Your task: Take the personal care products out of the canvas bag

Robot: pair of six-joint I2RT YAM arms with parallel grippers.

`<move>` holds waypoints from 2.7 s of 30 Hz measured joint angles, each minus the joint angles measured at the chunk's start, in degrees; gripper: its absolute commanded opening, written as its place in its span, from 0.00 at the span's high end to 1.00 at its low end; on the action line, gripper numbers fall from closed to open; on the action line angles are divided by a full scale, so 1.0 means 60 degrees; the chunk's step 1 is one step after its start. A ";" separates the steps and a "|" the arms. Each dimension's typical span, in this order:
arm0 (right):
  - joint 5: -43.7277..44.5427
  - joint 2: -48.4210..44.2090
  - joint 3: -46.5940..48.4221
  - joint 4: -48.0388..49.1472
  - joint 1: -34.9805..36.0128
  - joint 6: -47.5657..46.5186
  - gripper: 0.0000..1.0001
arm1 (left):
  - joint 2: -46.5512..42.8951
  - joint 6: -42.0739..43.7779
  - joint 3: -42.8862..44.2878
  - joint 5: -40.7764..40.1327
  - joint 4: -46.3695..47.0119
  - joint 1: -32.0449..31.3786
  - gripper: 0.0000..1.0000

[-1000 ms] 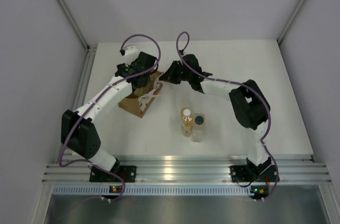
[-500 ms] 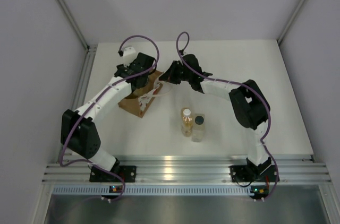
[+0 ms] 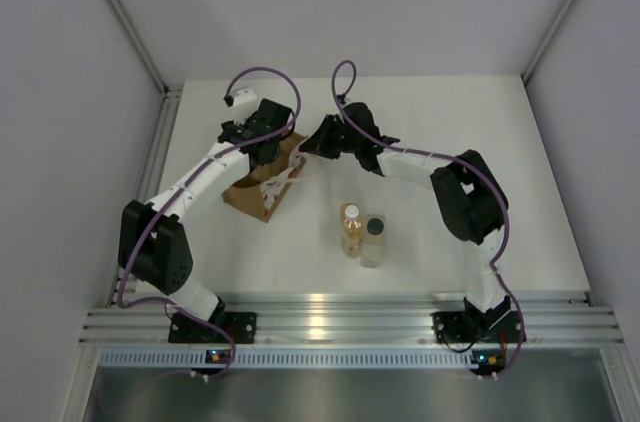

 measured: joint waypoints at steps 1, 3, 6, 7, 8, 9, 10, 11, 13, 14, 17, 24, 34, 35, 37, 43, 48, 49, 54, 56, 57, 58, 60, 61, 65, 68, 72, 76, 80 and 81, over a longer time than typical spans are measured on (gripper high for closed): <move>0.0004 0.0000 0.0000 0.0000 0.0000 0.0000 0.99 | 0.0044 0.0011 0.0000 0.0000 0.0022 0.0007 0.47; 0.0004 0.0000 0.0000 0.0000 0.0000 0.0000 0.99 | 0.0135 0.0033 0.0000 0.0026 0.0011 0.0033 0.56; 0.0007 0.0000 0.0000 0.0000 0.0000 0.0000 0.99 | 0.0204 -0.0058 -0.0004 0.0015 0.0062 0.0066 0.72; 0.0007 0.0000 0.0000 0.0000 0.0000 0.0000 0.99 | 0.0204 -0.0025 0.0007 0.0098 0.0098 0.0076 0.75; 0.0007 0.0000 0.0000 0.0000 0.0000 0.0000 0.99 | 0.0204 -0.0025 0.0007 0.0098 0.0098 0.0076 0.77; 0.0007 0.0000 0.0000 0.0000 0.0000 0.0000 0.99 | 0.0204 -0.0025 0.0007 0.0106 0.0106 0.0080 0.81; 0.0007 0.0000 0.0000 0.0000 0.0000 0.0000 0.99 | 0.0204 -0.0025 0.0011 0.0109 0.0098 0.0080 0.86; 0.0007 0.0000 0.0000 0.0000 0.0000 0.0000 0.99 | 0.0204 -0.0018 0.0018 0.0113 0.0098 0.0080 0.91; 0.0007 0.0000 0.0000 0.0000 0.0000 0.0000 0.99 | 0.0204 0.0000 0.0044 0.0160 0.0087 0.0084 1.00; 0.0007 0.0000 0.0000 0.0000 0.0000 0.0004 0.99 | 0.0204 0.0029 0.0062 0.0200 0.0084 0.0087 1.00; 0.0007 0.0000 0.0000 0.0000 0.0000 0.0011 0.99 | 0.0229 0.0251 0.0215 0.0463 -0.0029 0.0098 1.00; 0.0069 0.0000 0.0000 0.0004 0.0000 0.0091 0.99 | 0.0546 0.1042 0.1045 0.1392 -0.0597 0.0098 1.00; 0.0233 0.0000 -0.0004 0.0029 0.0000 0.0328 1.00 | 0.0528 0.2116 0.2025 0.2331 -0.0929 0.0051 1.00; 0.0259 0.0000 -0.0004 0.0029 0.0000 0.0346 1.00 | 0.0517 0.2218 0.2091 0.2426 -0.0958 0.0015 1.00; 0.0280 0.0000 -0.0004 0.0025 0.0004 0.0386 1.00 | 0.0474 0.2426 0.2262 0.2535 -0.1013 -0.0076 1.00; 0.0299 0.0000 -0.0004 0.0022 0.0007 0.0455 1.00 | -0.0022 0.2943 0.3078 0.2801 -0.1257 -0.0393 1.00; 0.0299 0.0000 -0.0004 0.0022 0.0011 0.0459 1.00 | -0.0627 0.3333 0.3672 0.2958 -0.1282 -0.0597 1.00; 0.0299 0.0000 -0.0004 0.0022 0.0011 0.0459 1.00 | -0.0739 0.3402 0.3748 0.3013 -0.1282 -0.0627 1.00; 0.0299 0.0000 0.0000 0.0011 0.0011 0.0455 1.00 | -0.1111 0.3610 0.4095 0.3300 -0.1581 -0.0729 1.00; 0.0299 0.0000 0.0004 0.0007 0.0011 0.0455 1.00 | -0.1290 0.3632 0.4175 0.3595 -0.1745 -0.0736 1.00; 0.0299 0.0000 0.0004 0.0007 0.0011 0.0455 1.00 | -0.1406 0.3636 0.4215 0.3778 -0.1858 -0.0736 1.00; 0.0299 0.0000 0.0004 0.0007 0.0011 0.0455 1.00 | -0.1519 0.3639 0.4255 0.3960 -0.1989 -0.0743 1.00; 0.0299 0.0000 0.0007 0.0007 0.0015 0.0455 1.00 | -0.1789 0.3676 0.4350 0.4339 -0.2204 -0.0754 1.00; 0.0299 0.0000 0.0011 0.0007 0.0015 0.0455 1.00 | -0.1949 0.3679 0.4393 0.4561 -0.2313 -0.0754 1.00; 0.0302 0.0000 0.0011 0.0004 0.0022 0.0452 1.00 | -0.2685 0.3734 0.4430 0.5431 -0.2736 -0.0772 1.00; 0.0306 0.0000 0.0015 0.0004 0.0022 0.0448 1.00 | -0.3402 0.3803 0.4058 0.6288 -0.2776 -0.0769 1.00; 0.0306 0.0000 0.0015 0.0000 0.0022 0.0448 1.00 | -0.4433 0.3818 0.2670 0.7282 -0.2659 -0.0834 1.00; 0.0302 0.0000 0.0015 0.0000 0.0022 0.0444 1.00 | -0.5158 0.3701 0.0933 0.7442 -0.2470 -0.1290 1.00; 0.0299 0.0000 0.0015 0.0000 0.0025 0.0433 1.00 | -0.5727 0.3377 -0.0780 0.6535 -0.1832 -0.2488 1.00; 0.0299 0.0000 0.0015 0.0000 0.0025 0.0433 1.00 | -0.5843 0.3279 -0.1104 0.6291 -0.1701 -0.2809 1.00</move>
